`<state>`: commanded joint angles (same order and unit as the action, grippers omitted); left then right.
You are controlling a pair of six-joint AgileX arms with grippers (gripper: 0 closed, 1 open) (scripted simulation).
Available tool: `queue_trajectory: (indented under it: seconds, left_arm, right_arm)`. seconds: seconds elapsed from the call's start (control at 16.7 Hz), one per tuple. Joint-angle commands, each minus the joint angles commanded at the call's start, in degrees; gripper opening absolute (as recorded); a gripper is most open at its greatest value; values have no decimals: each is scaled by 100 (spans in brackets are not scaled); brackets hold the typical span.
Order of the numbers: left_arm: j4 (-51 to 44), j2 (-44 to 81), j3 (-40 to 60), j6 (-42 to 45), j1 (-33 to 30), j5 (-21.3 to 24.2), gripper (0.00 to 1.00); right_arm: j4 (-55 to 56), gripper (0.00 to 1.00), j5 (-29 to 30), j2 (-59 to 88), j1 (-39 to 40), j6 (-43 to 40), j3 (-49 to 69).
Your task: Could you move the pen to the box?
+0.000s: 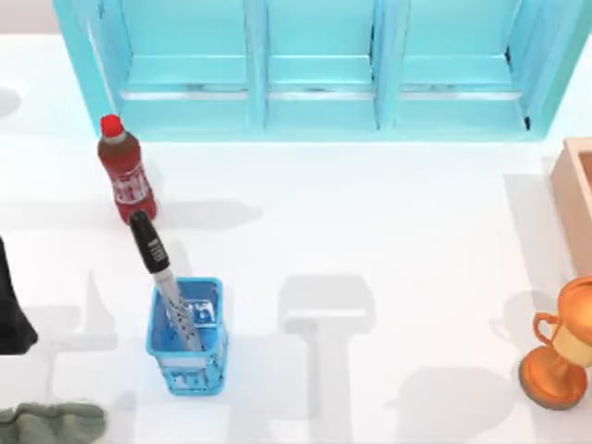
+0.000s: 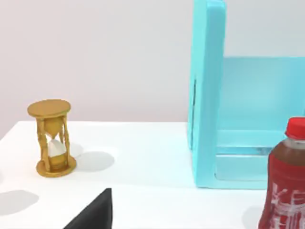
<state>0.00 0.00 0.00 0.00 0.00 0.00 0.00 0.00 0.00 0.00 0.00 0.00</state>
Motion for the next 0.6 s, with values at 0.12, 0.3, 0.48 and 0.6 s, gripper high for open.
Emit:
queue_trajectory:
  seconds: [0.12,0.3,0.48,0.6]
  left_arm:
    - [0,0,0,0,0,0,100]
    - [0,0,0,0,0,0,100]
    - [0,0,0,0,0,0,100]
    - [0,0,0,0,0,0,100]
  right_arm:
    - [0,100,0,2,1,0,1]
    - [63,100,31,362,267,77,210]
    - [205,100,103,1256,868,251,688]
    - [332,100,166,2085,1402,406,1112]
